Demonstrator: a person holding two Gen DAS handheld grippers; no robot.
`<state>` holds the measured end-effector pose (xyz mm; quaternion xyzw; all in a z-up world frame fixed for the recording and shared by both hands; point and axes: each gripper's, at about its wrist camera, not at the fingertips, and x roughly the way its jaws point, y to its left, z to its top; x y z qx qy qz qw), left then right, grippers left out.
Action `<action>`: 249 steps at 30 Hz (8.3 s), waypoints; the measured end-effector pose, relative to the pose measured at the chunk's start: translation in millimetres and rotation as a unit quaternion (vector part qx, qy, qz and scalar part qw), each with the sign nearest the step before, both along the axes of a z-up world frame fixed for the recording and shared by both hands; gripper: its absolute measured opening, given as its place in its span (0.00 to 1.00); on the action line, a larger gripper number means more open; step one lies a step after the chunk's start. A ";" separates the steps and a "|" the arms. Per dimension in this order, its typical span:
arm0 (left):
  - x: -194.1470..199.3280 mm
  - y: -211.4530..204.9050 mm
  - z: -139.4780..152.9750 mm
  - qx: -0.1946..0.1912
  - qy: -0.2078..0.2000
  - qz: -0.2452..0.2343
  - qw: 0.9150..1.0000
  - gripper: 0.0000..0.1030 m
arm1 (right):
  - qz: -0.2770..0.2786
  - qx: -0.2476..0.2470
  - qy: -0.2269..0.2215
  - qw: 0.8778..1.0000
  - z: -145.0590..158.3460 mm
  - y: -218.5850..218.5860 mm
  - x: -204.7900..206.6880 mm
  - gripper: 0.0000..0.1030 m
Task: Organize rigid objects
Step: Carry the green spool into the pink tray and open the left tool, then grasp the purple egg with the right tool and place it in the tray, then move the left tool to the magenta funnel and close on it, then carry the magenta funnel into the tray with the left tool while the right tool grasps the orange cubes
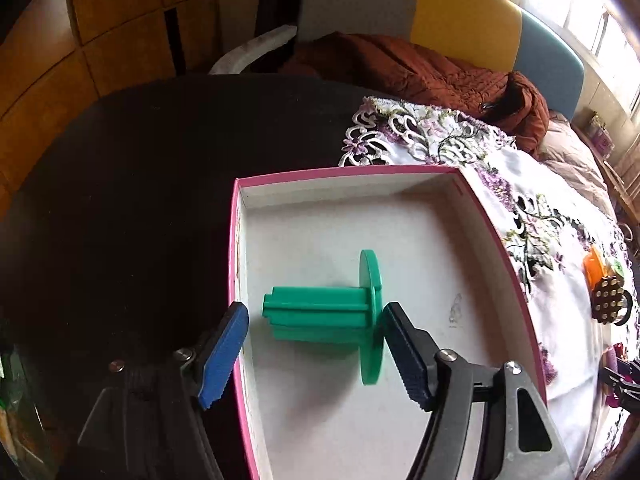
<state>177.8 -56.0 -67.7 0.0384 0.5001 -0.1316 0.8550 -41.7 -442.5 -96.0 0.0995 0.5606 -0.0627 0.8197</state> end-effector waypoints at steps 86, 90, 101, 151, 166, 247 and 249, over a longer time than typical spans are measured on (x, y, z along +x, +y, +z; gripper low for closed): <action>-144.8 27.4 54.2 -0.009 -0.090 0.013 0.996 0.69 | 0.048 -0.036 -0.184 0.981 94.7 195.9 78.4 0.79; -149.6 14.8 55.3 -0.006 -0.091 -0.002 0.996 0.69 | 0.030 -0.045 -0.195 0.979 100.9 176.4 56.6 0.84; -161.5 -27.4 57.1 -0.011 -0.089 -0.057 0.994 0.69 | -0.056 -0.073 -0.202 0.975 115.3 93.4 -5.5 0.87; -280.3 -370.2 -13.5 -0.037 0.030 -0.490 0.871 0.47 | -0.442 0.040 -0.232 0.866 76.6 -126.4 -158.9 0.98; -258.2 -320.2 -11.5 -0.067 0.041 -0.455 0.887 0.13 | -0.430 0.062 -0.186 0.882 59.0 -129.3 -147.6 0.98; -15.7 -41.5 -5.1 -0.116 0.017 -0.016 0.993 0.28 | -0.299 -0.045 0.036 0.952 1.5 -93.1 -75.2 0.45; -18.4 -37.4 -1.2 -0.119 0.014 -0.013 0.993 0.32 | -0.298 -0.048 0.036 0.953 1.6 -92.9 -74.6 0.45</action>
